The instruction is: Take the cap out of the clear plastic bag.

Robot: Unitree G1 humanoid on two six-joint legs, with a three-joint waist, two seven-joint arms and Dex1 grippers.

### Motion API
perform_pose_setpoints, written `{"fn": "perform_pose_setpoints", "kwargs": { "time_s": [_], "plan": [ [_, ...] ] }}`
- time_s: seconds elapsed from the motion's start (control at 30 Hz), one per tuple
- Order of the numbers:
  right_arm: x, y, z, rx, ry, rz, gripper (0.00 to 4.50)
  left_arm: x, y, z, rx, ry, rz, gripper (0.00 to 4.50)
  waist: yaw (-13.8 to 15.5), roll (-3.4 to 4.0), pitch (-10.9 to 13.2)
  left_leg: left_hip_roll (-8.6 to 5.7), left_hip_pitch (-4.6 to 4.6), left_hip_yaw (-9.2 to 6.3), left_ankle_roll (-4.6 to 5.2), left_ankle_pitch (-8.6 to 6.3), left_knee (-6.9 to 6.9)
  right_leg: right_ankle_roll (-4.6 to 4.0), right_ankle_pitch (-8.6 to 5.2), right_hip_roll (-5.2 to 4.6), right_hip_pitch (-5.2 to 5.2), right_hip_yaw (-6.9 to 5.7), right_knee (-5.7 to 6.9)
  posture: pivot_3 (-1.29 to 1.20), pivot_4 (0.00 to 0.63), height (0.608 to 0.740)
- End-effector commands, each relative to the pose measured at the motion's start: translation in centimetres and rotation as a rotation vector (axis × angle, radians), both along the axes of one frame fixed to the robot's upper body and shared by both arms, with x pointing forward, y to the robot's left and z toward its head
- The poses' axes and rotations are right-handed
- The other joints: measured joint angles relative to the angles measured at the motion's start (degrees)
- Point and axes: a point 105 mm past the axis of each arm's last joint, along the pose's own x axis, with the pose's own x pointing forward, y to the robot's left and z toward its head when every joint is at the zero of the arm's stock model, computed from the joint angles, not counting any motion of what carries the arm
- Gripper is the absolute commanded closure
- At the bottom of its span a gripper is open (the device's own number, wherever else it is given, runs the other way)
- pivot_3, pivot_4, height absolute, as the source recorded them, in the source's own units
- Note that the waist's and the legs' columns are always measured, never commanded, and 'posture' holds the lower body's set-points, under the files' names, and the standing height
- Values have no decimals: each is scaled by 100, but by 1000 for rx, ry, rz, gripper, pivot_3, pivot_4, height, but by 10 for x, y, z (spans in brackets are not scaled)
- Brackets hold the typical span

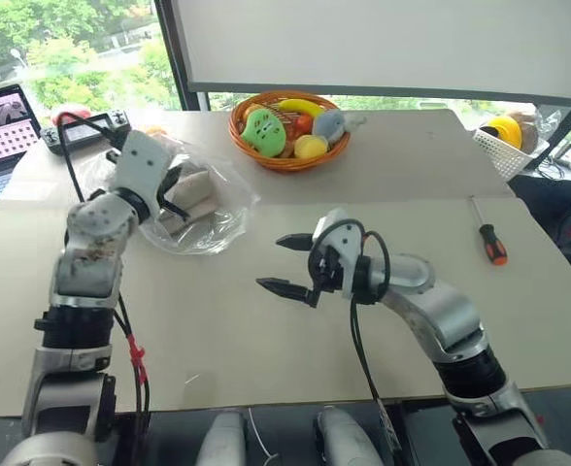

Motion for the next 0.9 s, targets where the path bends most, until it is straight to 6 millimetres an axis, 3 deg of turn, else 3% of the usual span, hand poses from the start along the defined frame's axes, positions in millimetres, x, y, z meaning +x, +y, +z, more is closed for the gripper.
{"fn": "perform_pose_setpoints", "kwargs": {
  "time_s": [0.03, 0.13, 0.23, 0.4, 0.63, 0.9],
  "plan": [
    [8, 19, 38, 100, -129, 2, 0, -2, 9, 31, -50, -59, 19, 4476, -20, 0, 0, 0, 0, -1, 0, 0, -1, 0, 0, 0, -1, -1, 1, 0, 150, 735],
    [20, 41, 54, 169, -148, -6, 0, -2, 0, 32, -81, -38, -19, 4476, -69, 0, 0, 0, 2, -1, -3, 2, 0, -2, 1, 1, -4, -1, 6, 0, 150, 735],
    [48, 66, 51, 161, -177, -65, 0, -3, -11, 30, -69, -28, -61, 4476, -91, 0, 0, -1, 3, -2, -3, 2, -3, -2, 1, 0, -2, -2, 4, 0, 150, 735],
    [85, 84, 39, 116, -231, -155, 0, -4, -26, 32, -114, -13, -122, 4476, -77, -2, 1, 0, 1, -6, -5, 3, -10, -7, 4, -1, -4, -6, 3, 0, 150, 735],
    [107, 91, 6, -76, -408, -240, 0, -28, -70, 43, -240, 34, -353, 4476, -124, -2, 2, -5, -1, -5, -6, 3, -32, -8, 5, -10, -14, -5, -1, 0, 150, 735],
    [109, 86, -7, -194, -644, -250, 0, -42, -80, 40, -349, 143, -448, 4476, -198, -3, 2, -5, 5, -4, -9, 5, -33, -9, 5, -8, -17, 0, 6, 0, 150, 735]
  ]
}}
